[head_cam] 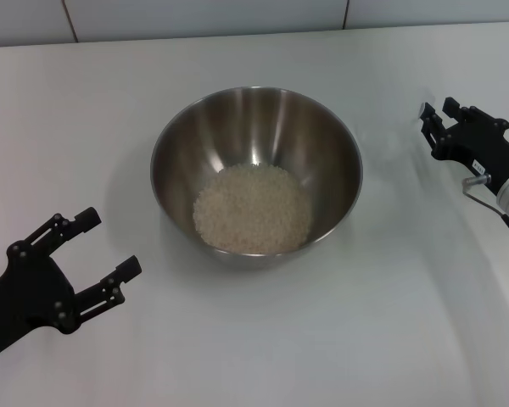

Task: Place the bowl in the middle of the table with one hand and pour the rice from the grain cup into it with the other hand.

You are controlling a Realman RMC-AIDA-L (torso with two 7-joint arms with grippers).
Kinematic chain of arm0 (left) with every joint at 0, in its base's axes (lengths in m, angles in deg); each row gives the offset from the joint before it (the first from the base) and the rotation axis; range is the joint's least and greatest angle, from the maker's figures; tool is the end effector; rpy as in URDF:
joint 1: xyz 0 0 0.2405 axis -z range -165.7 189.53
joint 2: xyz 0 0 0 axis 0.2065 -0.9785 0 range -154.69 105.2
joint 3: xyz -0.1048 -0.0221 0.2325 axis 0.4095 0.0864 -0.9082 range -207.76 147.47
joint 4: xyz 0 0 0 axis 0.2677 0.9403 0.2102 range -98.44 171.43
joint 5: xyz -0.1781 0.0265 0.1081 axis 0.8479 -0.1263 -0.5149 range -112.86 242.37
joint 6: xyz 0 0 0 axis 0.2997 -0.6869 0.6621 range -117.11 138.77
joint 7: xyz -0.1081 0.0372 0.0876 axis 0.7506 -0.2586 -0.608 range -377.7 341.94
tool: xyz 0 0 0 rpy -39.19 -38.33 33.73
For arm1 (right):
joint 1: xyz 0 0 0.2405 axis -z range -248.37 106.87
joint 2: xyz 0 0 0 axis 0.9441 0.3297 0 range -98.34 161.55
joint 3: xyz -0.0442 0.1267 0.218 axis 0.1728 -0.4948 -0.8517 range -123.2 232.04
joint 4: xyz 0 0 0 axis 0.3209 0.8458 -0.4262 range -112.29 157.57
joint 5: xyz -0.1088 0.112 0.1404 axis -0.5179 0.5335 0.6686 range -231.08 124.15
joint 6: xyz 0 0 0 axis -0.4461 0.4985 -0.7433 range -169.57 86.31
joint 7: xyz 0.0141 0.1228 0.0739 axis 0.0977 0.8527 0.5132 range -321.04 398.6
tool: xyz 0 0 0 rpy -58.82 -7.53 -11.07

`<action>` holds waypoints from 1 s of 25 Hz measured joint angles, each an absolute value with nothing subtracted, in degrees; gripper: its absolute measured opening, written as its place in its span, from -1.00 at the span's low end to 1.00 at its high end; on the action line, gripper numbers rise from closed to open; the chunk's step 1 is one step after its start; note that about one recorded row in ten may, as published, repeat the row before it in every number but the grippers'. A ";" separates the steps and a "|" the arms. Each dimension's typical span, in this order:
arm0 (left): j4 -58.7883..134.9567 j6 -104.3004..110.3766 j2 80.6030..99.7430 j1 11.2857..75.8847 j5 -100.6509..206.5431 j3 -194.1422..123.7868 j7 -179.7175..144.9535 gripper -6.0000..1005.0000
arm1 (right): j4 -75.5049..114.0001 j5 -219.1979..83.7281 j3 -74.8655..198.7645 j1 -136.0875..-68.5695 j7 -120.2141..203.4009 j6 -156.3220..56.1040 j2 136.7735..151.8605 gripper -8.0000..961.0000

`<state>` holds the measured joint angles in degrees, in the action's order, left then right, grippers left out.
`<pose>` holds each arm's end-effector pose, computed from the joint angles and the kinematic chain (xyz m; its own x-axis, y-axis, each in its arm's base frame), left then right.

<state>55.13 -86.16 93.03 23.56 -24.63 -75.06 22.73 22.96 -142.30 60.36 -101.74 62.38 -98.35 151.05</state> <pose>-0.3244 0.2156 -0.0133 0.6848 0.0573 0.7265 0.4543 -0.8130 -0.3641 0.3403 0.3442 -0.0375 0.6933 -0.2074 -0.6902 -0.7190 -0.2651 -0.6425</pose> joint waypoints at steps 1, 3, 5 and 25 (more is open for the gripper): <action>55.13 -86.16 93.03 23.56 -24.63 -75.06 22.73 0.68 | 23.11 -142.30 60.36 -101.57 62.39 -98.45 151.05 -0.32; 55.13 -86.16 93.03 23.52 -24.63 -75.06 22.73 0.68 | 23.49 -142.36 60.39 -100.99 62.40 -99.15 151.02 -0.30; 55.13 -86.16 93.07 23.51 -24.63 -75.06 22.73 0.68 | 23.52 -142.38 60.39 -100.68 62.40 -99.61 150.99 -0.28; 55.13 -85.61 93.12 23.51 -25.04 -75.06 22.59 0.68 | 18.24 -142.11 60.12 -90.76 67.81 -120.33 150.69 0.18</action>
